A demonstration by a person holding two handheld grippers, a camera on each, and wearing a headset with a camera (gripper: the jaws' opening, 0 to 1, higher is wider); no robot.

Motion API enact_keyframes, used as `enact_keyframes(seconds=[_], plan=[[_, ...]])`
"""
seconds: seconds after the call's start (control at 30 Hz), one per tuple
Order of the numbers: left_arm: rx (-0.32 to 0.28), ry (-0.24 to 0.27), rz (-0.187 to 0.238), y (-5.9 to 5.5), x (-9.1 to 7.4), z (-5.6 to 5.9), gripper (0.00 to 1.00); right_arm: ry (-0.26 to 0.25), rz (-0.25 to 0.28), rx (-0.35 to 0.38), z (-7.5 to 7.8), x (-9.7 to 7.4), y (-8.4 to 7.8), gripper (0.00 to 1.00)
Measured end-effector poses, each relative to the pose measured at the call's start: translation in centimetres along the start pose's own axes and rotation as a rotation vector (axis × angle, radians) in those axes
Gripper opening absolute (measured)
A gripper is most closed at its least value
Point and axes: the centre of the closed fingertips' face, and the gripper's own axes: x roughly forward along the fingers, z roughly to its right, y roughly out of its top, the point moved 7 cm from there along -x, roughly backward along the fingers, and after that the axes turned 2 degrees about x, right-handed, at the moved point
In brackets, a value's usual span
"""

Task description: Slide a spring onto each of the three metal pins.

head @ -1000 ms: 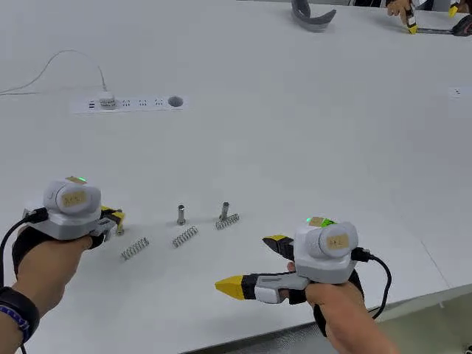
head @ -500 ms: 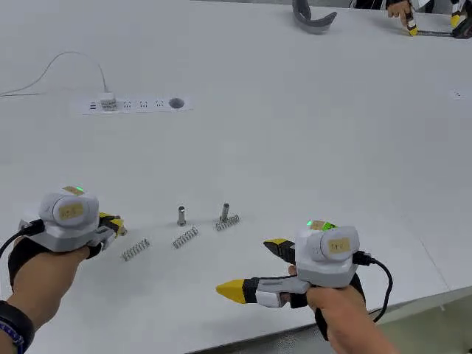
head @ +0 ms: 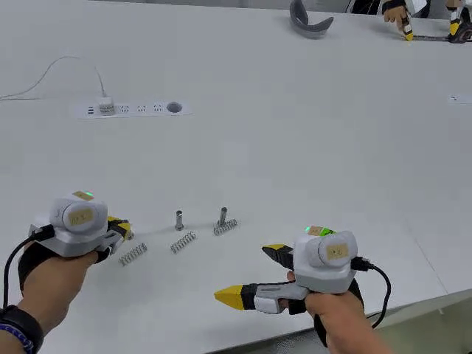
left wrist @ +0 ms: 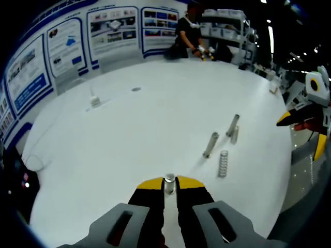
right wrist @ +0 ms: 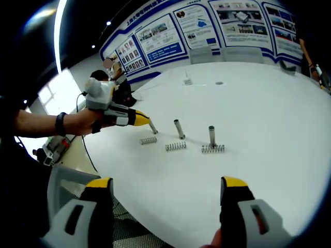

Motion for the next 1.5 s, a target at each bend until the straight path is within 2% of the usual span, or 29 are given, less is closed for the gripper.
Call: enact_keyframes(seconds=[0.27,0.37,0.57,0.63,0.93,1.3,1.5], plan=[[0.033,-0.003,-0.007,0.0,-0.1,0.0,0.08,-0.002,0.0,0.003,0.0,0.0,-0.1,0.86],[-0.001,-0.014,-0.002,-0.1,0.0,-0.1,0.08,0.0,0.0,0.002,0.0,0.1,-0.2,0.86],[-0.002,-0.021,-0.005,-0.3,-0.2,-0.1,0.09,0.0,0.001,0.004,-0.1,0.1,-0.2,0.86],[-0.021,-0.02,-0.006,-0.4,-0.3,-0.2,0.11,0.002,0.002,0.005,-0.1,0.1,-0.2,0.86],[-0.061,-0.035,-0.021,-1.5,-1.2,0.0,0.25,0.007,-0.003,0.003,0.0,0.2,-0.3,0.87],[-0.1,-0.014,-0.026,-3.6,-3.2,-0.3,0.33,0.025,-0.012,-0.007,-0.3,0.8,-0.2,0.87],[-0.119,0.0,0.004,-4.8,-4.7,-0.9,0.4,0.033,-0.016,-0.015,-0.5,1.1,-0.2,0.87]])
